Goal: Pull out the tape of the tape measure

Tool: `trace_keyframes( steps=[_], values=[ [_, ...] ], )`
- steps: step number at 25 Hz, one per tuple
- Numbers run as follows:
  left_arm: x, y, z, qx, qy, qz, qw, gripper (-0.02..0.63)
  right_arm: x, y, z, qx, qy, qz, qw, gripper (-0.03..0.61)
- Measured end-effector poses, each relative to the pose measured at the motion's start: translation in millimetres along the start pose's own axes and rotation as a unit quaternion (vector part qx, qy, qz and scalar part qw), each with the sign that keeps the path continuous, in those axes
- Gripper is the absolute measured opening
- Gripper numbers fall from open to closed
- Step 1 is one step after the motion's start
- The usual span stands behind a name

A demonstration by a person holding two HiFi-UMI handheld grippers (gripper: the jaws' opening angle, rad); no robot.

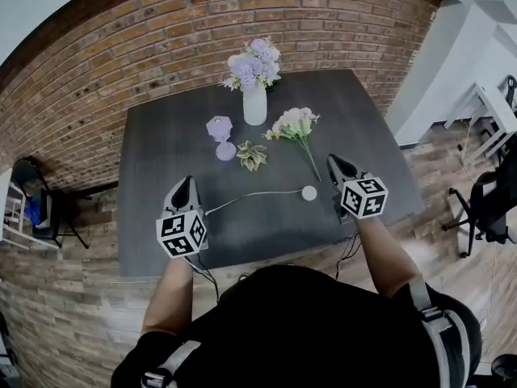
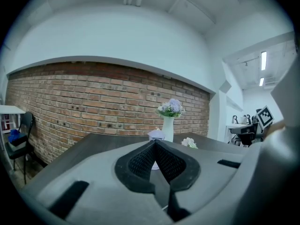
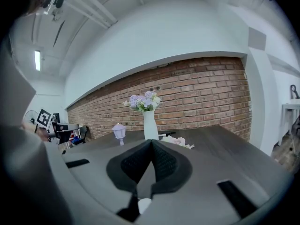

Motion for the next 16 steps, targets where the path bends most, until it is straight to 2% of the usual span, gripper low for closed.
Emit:
trace_keyframes(
  steps=[16],
  values=[
    [0.5, -1.6, -10.2, 0.017, -0.005, 0.004, 0.9998, 0.008, -1.0, -1.8, -5.2, 0.005, 0.002, 0.006, 1.0, -0.005]
  ],
)
Point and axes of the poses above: the fingertips, and each gripper's own axes: y backward along the fingers, x to its left, z out of its top, the point moved 5 cm from there along y, backward along the fingers, and after that the axes turned 6 degrees about y, right-handed, at the moved point
